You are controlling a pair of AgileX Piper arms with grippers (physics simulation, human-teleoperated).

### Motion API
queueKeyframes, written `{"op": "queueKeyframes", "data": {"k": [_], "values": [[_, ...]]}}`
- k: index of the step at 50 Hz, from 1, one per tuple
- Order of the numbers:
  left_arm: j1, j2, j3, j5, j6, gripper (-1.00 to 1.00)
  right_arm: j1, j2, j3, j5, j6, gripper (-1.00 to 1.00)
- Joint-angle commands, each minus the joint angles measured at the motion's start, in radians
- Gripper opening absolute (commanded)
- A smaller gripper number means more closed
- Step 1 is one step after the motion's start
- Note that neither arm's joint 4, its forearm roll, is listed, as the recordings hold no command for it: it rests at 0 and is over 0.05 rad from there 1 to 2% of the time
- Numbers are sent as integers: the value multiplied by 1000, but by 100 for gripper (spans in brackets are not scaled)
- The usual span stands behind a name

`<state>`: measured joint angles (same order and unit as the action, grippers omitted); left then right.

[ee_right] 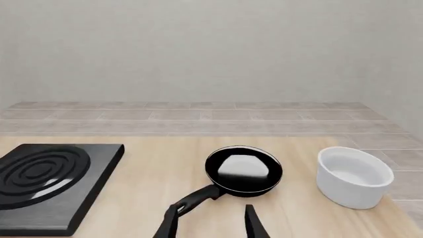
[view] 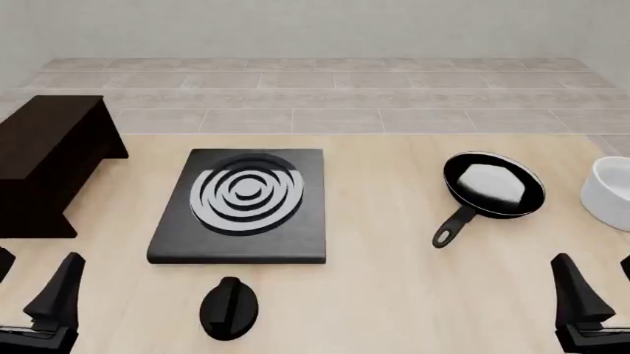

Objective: Put the frying pan on top of the cabinet.

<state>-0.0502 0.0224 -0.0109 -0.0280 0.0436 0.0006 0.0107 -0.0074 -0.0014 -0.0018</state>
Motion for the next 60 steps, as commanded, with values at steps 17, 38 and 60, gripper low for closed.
{"op": "queueKeyframes", "data": {"k": [17,38,60], "values": [[-304,404,-314,-184,56,100,3,-3,7,-2,-7,100],[-533,854,-646,-276,75,100,-2,-4,6,-2,-1,100],[-603,1190,-923,-160,-47,100,-3,0,6,-5,0,100]]}}
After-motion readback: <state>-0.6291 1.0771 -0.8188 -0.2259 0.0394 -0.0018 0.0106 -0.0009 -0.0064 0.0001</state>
